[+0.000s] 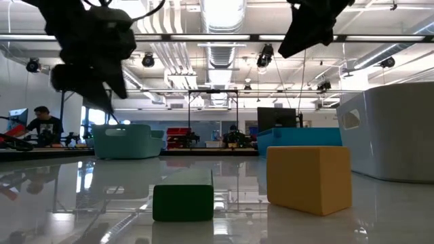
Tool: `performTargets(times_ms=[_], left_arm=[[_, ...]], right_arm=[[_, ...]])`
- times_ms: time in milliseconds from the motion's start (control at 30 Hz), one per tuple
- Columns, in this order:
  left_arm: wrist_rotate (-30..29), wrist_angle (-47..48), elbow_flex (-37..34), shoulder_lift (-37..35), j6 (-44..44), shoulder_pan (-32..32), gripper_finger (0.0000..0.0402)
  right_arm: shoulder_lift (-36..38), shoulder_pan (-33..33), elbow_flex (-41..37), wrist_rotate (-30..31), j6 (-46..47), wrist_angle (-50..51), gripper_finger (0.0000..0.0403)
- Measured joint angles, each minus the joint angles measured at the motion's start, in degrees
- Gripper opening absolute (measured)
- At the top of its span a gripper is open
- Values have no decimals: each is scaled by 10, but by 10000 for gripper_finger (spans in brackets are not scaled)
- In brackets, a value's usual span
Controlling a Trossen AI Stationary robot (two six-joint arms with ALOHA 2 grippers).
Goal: Sort & place blocks by color
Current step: Put the green wooden block into the gray bin
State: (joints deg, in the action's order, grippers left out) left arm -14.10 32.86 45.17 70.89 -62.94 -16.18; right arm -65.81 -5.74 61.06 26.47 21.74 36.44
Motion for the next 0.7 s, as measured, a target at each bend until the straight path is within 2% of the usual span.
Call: performTargets(times_ms=[300, 467, 700], left_arm=[[92, 23, 0, 4, -94, -54, 232], [135, 24, 2, 12, -194, -109, 232], [252, 23, 27, 69, -284, -168, 232]], right_arm=[[0, -75, -14, 56, 13, -27, 126], [0, -84, -34, 58, 12, -55, 123], [0, -84, -43, 68, 7, -60, 123]])
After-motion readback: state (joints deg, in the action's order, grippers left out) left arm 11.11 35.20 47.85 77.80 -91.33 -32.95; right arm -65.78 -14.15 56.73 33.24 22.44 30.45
